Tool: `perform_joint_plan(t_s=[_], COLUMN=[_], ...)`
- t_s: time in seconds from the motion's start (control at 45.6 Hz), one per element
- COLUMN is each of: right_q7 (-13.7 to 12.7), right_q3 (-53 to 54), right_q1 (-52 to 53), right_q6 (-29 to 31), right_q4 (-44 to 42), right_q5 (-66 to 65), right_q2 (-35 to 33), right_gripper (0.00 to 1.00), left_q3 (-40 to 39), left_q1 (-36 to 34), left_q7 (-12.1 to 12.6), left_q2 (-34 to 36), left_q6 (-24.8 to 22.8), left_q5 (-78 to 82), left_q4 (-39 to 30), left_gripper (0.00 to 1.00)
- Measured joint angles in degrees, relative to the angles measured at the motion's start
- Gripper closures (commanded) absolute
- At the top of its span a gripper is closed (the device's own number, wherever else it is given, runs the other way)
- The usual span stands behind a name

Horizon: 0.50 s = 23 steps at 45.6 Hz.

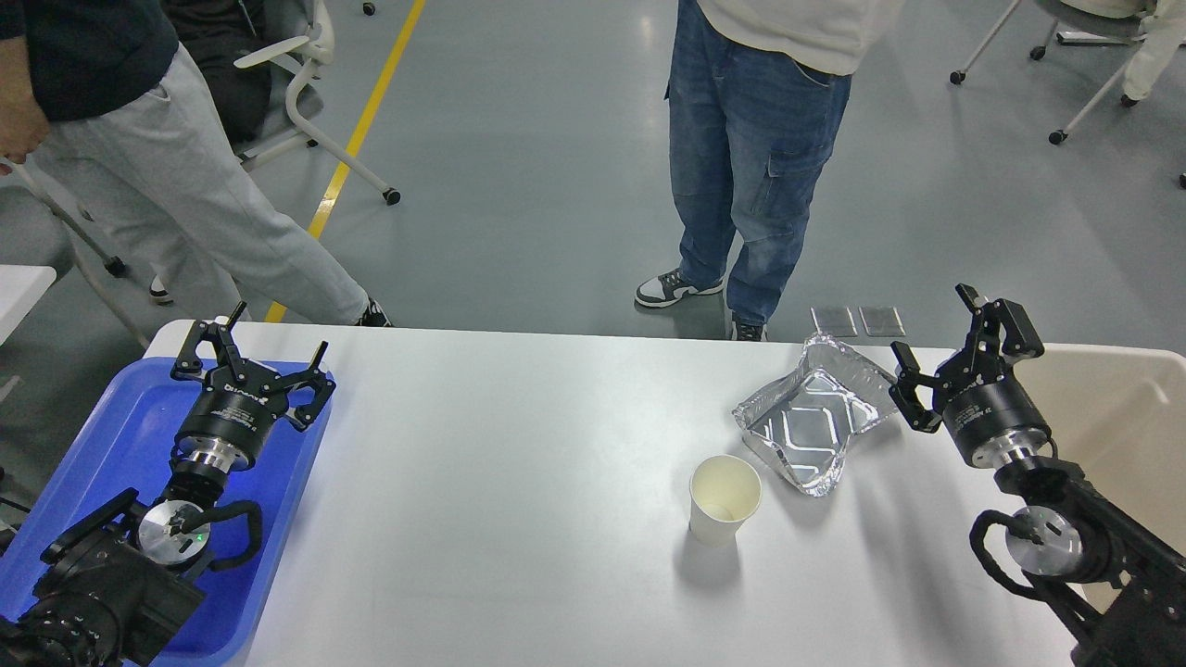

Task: Tidy desktop
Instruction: 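Move the right gripper toward the white paper cup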

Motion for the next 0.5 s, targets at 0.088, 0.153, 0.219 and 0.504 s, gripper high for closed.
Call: perform_joint_plan(t_s=[0.088,0.153,0.219,0.504], right_q7=[-1.12,-1.7,-2.19,-7.37], right_q3=[-1.43,-2.93,-4.37,-13.54], right_q1=[-0.06,0.07,0.48,5.89], right_q6=[0.02,0.03,0.01,-0.18], right_q4=[2.48,4.66,6.78,14.87], right_q5=[-0.14,-0.25,-0.32,-8.06], right_q2=[-2.78,-5.13,-7.52,-16.15], right_gripper=[0.0,0.0,0.0,0.0], left_q3=[0.0,0.0,0.0,0.0], left_q1=[-0.01,-0.02,-0.02,-0.03], left_q7=[0.0,0.0,0.0,0.0], left_q2=[-0.01,-0.01,-0.04,-0.09], left_q6=[0.0,0.0,0.0,0.0], left_q5=[0.02,0.03,0.04,0.05], left_q4=[-0.01,-0.02,-0.02,-0.03], left_gripper=[0.0,0.0,0.0,0.0])
